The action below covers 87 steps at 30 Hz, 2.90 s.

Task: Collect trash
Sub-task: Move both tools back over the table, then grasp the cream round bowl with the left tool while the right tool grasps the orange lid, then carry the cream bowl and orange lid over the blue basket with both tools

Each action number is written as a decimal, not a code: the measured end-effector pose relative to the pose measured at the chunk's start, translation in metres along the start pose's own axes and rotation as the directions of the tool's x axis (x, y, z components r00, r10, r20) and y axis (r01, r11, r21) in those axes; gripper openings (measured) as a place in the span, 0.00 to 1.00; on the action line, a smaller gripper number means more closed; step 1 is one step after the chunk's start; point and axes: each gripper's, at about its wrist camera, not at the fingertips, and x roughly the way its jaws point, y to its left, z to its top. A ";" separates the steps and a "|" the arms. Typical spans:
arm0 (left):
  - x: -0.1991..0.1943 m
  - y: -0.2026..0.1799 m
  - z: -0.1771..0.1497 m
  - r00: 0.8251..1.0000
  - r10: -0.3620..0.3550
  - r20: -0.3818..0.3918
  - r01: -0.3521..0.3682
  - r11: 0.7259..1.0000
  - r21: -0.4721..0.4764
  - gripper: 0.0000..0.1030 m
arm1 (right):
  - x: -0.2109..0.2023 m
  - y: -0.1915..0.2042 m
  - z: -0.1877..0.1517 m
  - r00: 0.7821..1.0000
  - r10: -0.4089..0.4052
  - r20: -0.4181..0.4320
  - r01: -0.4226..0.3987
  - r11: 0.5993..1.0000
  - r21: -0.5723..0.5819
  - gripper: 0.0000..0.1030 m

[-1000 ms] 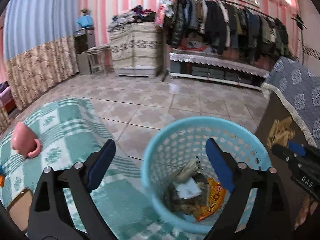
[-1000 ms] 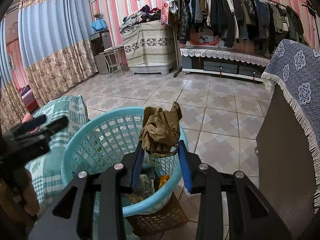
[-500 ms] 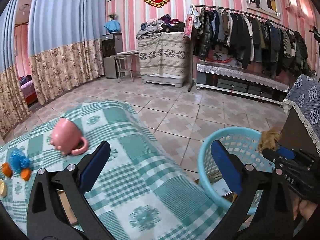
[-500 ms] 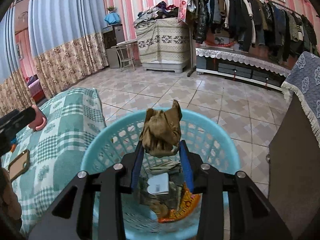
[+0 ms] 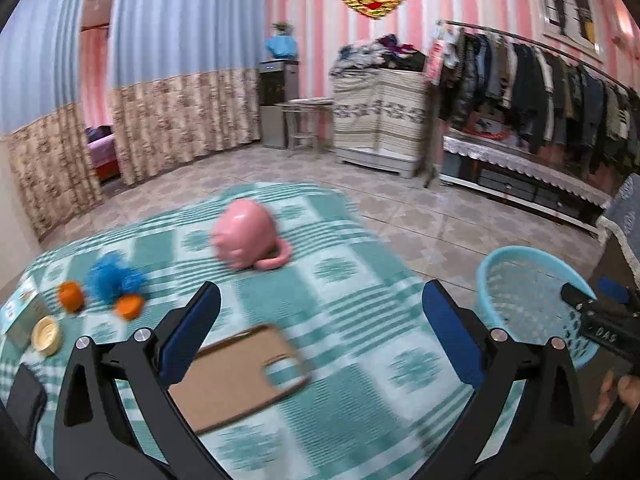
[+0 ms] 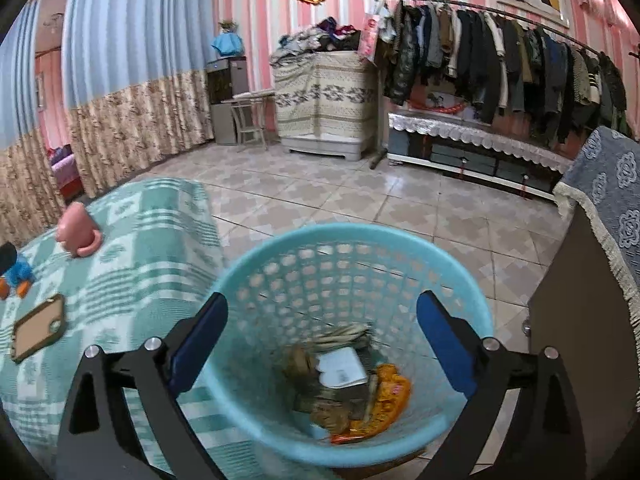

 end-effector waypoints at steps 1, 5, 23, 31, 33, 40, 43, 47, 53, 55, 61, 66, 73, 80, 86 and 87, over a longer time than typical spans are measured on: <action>-0.003 0.014 -0.002 1.000 0.019 -0.003 -0.019 1.000 -0.018 0.95 | -0.003 0.011 0.002 1.000 0.017 0.007 -0.017 1.000 -0.011 0.91; -0.013 0.070 -0.012 0.995 0.104 -0.015 -0.104 0.992 -0.069 0.95 | -0.013 0.051 0.007 0.995 0.093 0.024 -0.092 0.995 -0.041 0.91; 0.032 0.313 -0.067 0.887 0.349 -0.303 -0.429 0.866 -0.258 0.95 | 0.003 0.153 -0.012 0.976 0.198 -0.089 -0.211 0.959 -0.191 0.91; 0.066 0.328 -0.069 0.875 0.303 -0.379 -0.411 0.877 -0.249 0.86 | 0.013 0.182 -0.001 0.968 0.226 -0.108 -0.243 0.951 -0.189 0.91; 0.072 0.327 -0.070 0.868 0.307 -0.392 -0.417 0.878 -0.237 0.71 | 0.014 0.197 0.002 0.964 0.242 -0.112 -0.260 0.945 -0.197 0.91; 0.064 0.326 -0.074 0.875 0.316 -0.367 -0.422 0.869 -0.257 0.59 | 0.023 0.278 -0.007 0.929 0.329 -0.168 -0.363 0.897 -0.251 0.91; 0.056 0.324 -0.072 0.882 0.346 -0.319 -0.434 0.860 -0.267 0.59 | 0.025 0.315 -0.015 0.912 0.361 -0.194 -0.404 0.871 -0.281 0.91; 0.038 0.314 -0.068 0.882 0.408 -0.234 -0.461 0.848 -0.260 0.59 | 0.033 0.359 -0.019 0.890 0.396 -0.228 -0.451 0.841 -0.299 0.91; 0.027 0.324 -0.067 0.871 0.442 -0.216 -0.490 0.814 -0.312 0.59 | 0.048 0.417 -0.026 0.864 0.413 -0.290 -0.493 0.813 -0.311 0.91; 0.027 0.329 -0.069 0.869 0.440 -0.226 -0.494 0.803 -0.334 0.59 | 0.053 0.433 -0.031 0.860 0.406 -0.310 -0.498 0.801 -0.332 0.90; 0.026 0.329 -0.069 0.866 0.448 -0.222 -0.499 0.802 -0.329 0.59 | 0.068 0.461 -0.038 0.842 0.380 -0.382 -0.511 0.789 -0.341 0.81; 0.026 0.327 -0.069 0.863 0.455 -0.219 -0.504 0.803 -0.318 0.59 | 0.077 0.468 -0.042 0.820 0.393 -0.416 -0.537 0.779 -0.323 0.48; 0.027 0.324 -0.068 0.863 0.457 -0.217 -0.504 0.809 -0.302 0.59 | 0.057 0.442 -0.040 0.804 0.439 -0.401 -0.572 0.755 -0.320 0.38; 0.028 0.321 -0.067 0.861 0.459 -0.217 -0.506 0.814 -0.286 0.59 | 0.026 0.375 -0.030 0.831 0.442 -0.337 -0.542 0.777 -0.319 0.38; 0.020 0.300 -0.058 0.853 0.482 -0.198 -0.520 0.819 -0.245 0.59 | -0.003 0.288 -0.002 0.877 0.418 -0.236 -0.473 0.836 -0.278 0.38; 0.017 0.291 -0.054 0.861 0.474 -0.185 -0.507 0.828 -0.237 0.59 | -0.006 0.273 0.003 0.887 0.407 -0.217 -0.455 0.848 -0.271 0.38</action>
